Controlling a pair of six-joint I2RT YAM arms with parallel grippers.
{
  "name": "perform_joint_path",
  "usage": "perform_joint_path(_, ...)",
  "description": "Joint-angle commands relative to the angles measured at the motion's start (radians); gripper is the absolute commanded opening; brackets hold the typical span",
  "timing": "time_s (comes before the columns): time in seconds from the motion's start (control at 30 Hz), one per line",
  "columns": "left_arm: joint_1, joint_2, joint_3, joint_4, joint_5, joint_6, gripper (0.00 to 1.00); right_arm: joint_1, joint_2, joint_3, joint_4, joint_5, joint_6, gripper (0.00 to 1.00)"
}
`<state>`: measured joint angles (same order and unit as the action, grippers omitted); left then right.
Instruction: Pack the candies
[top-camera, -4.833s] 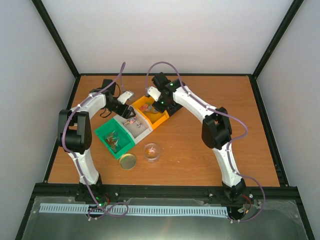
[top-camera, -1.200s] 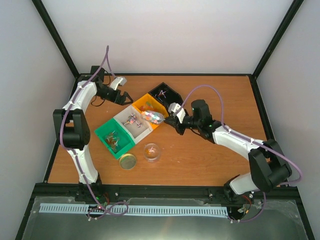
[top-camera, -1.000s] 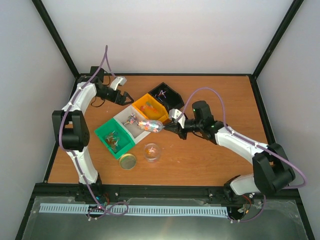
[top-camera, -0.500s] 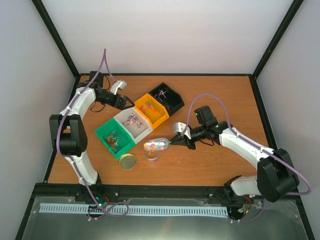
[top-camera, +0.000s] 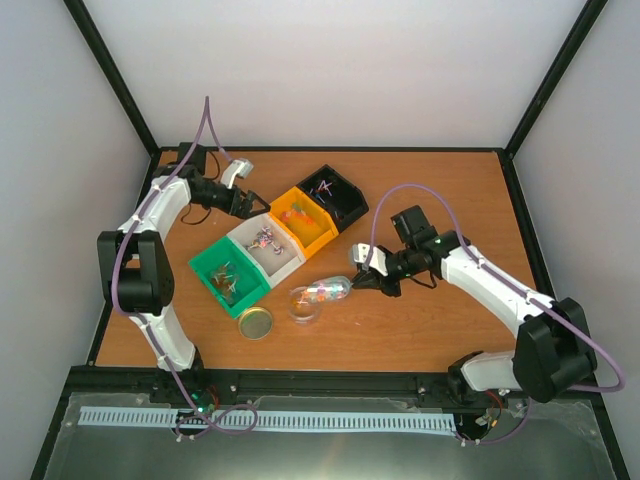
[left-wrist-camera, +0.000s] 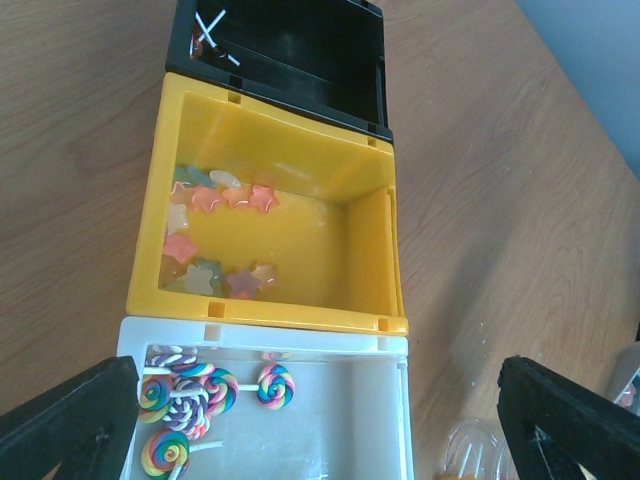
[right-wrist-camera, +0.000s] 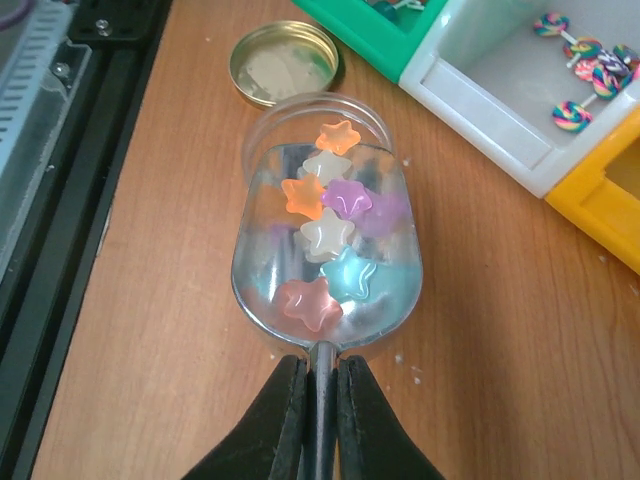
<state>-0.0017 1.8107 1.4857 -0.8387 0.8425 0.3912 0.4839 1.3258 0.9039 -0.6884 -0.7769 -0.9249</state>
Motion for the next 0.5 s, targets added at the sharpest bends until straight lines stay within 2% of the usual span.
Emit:
perform_joint_path(0.0, 0.004, -0.040, -0.011, 0.030, 0.023, -0.011, 1.00, 0.006, 0.031, 0.068, -0.079, 0.076, -0.013, 0.03)
perform_joint_path(0.47, 0.005, -0.045, -0.058, 0.050, 0.020, 0.001, 1.00, 0.126, 0.100, 0.214, -0.217, 0.261, -0.005, 0.03)
